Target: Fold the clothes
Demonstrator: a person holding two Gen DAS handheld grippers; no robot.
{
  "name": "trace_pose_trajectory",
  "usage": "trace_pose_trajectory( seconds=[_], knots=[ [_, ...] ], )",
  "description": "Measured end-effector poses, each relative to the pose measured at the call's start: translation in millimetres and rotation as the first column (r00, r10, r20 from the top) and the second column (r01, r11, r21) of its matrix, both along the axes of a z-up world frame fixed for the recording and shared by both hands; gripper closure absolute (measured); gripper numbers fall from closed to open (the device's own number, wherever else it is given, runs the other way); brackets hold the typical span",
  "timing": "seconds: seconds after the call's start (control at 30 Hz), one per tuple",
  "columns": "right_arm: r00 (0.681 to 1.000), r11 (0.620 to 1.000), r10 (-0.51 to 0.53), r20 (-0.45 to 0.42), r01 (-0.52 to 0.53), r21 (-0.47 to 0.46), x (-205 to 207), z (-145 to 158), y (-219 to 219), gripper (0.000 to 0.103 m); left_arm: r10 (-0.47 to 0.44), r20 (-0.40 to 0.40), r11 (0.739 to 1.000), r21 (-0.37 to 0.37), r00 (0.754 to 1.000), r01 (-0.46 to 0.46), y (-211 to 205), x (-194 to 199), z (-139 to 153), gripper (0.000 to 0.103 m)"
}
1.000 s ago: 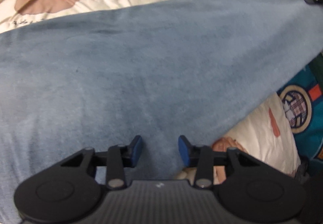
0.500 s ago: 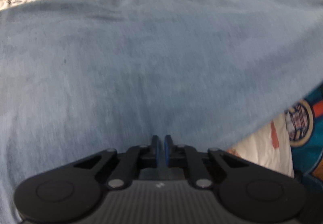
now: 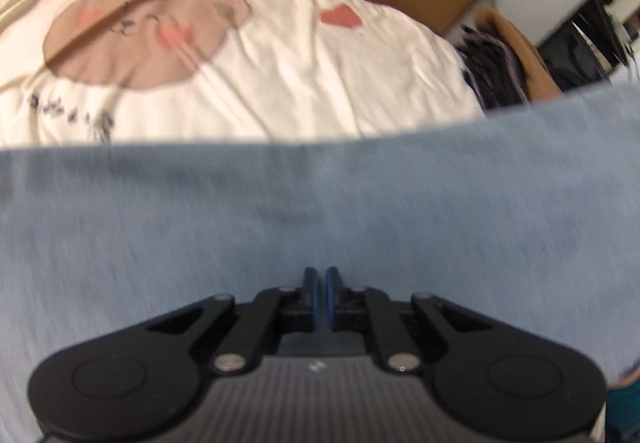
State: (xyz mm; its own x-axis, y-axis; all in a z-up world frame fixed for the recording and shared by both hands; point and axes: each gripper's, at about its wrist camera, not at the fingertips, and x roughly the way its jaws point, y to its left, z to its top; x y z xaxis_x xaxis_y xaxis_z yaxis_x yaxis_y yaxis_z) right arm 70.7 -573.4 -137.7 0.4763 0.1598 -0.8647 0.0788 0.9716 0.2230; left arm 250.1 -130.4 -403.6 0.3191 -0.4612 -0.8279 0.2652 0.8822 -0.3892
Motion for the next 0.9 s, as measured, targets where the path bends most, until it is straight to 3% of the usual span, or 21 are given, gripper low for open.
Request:
trace_pose_trajectory(
  seconds=[0.23, 0.47, 0.9],
  knots=[
    [1.000, 1.000, 0.010, -0.004, -0.010, -0.005, 3.0, -0.5, 7.0, 0.094, 0.065, 0.006, 0.998, -0.008, 0.998, -0.065, -9.8, 40.0, -12.8, 0.100],
    [1.000, 1.000, 0.010, -0.008, -0.010, -0.011, 7.2, -1.2, 12.0, 0.094, 0.100, -0.009, 0.994, -0.046, 0.995, -0.101, -8.7, 39.2, -16.3, 0.101],
    [1.000, 0.999, 0.024, -0.004, -0.024, -0.022, 16.6, 14.8, 29.9, 0.094, 0.068, -0.137, 0.988, -0.127, 0.988, -0.085, 2.0, -39.0, -18.8, 0.101]
  ],
)
